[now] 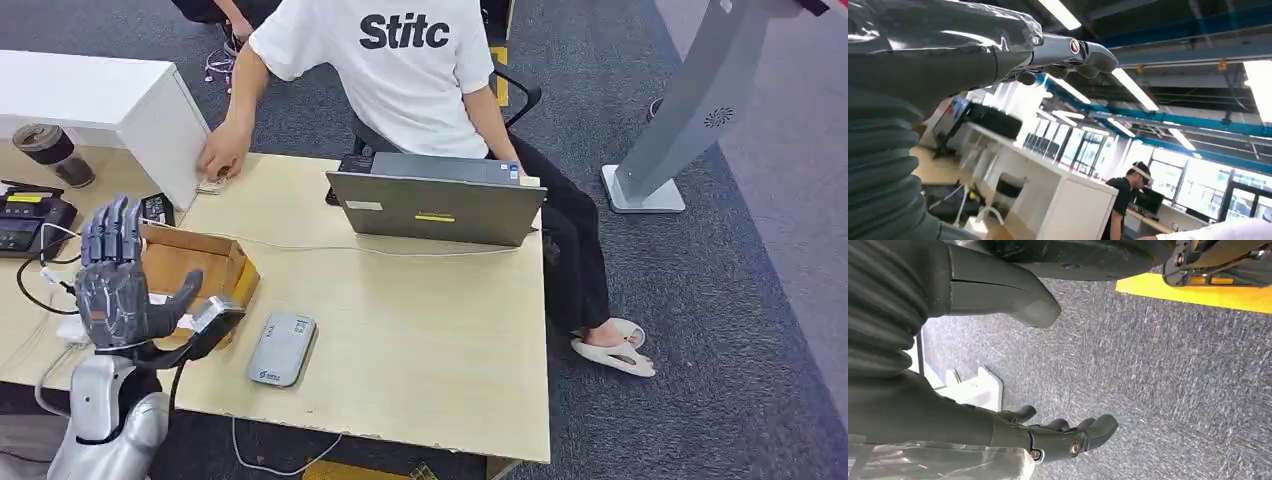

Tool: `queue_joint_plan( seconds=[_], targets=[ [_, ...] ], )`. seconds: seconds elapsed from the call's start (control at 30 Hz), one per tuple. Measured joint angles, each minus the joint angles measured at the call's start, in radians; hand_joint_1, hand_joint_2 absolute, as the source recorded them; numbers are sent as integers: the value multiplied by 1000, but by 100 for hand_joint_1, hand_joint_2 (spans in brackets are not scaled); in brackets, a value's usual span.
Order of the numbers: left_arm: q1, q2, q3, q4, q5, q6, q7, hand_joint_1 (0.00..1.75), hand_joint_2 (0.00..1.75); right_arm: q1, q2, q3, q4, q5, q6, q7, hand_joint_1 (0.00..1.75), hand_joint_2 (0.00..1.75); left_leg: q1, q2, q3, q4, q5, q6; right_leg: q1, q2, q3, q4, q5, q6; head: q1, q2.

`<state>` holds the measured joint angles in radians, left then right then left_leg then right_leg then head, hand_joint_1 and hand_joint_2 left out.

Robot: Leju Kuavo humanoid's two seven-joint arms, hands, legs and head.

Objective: Pass the card to the sensor for recognition and then transmit it.

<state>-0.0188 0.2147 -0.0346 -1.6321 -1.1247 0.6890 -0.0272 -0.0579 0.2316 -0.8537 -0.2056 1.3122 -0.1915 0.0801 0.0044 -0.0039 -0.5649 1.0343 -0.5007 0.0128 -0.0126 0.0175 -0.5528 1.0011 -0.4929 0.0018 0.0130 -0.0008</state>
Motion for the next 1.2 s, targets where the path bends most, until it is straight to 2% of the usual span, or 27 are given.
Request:
queue_joint_plan(
  seconds=[0.07,0.17,0.53,0.93,1.2],
  targets=[
    [65,-34,39,-65,75,7,-70,0,175,1,0,0,0,-3,-6,-3,0,175,0,0,0,0,-1,1,0,0,0,0,0,0,0,0],
    [163,-94,97,-143,116,8,-155,0,175,1,0,-2,0,-15,-9,-3,0,175,0,0,0,0,-2,0,0,0,0,0,-1,0,0,0],
    [326,-243,262,-284,158,8,-254,0,175,2,1,-6,0,-27,-24,-10,0,175,0,-1,1,0,-2,0,0,-1,1,0,-1,0,0,0],
    [382,-305,353,-329,190,8,-268,0,175,1,1,-16,0,-35,-25,-14,0,175,0,-1,1,0,-2,0,0,-2,1,0,-1,0,0,0],
    [397,-348,469,-350,234,-11,-316,0,175,1,1,-24,1,-39,-25,-18,0,175,0,-1,1,0,-2,0,0,-2,1,0,-1,0,0,0]
  ],
)
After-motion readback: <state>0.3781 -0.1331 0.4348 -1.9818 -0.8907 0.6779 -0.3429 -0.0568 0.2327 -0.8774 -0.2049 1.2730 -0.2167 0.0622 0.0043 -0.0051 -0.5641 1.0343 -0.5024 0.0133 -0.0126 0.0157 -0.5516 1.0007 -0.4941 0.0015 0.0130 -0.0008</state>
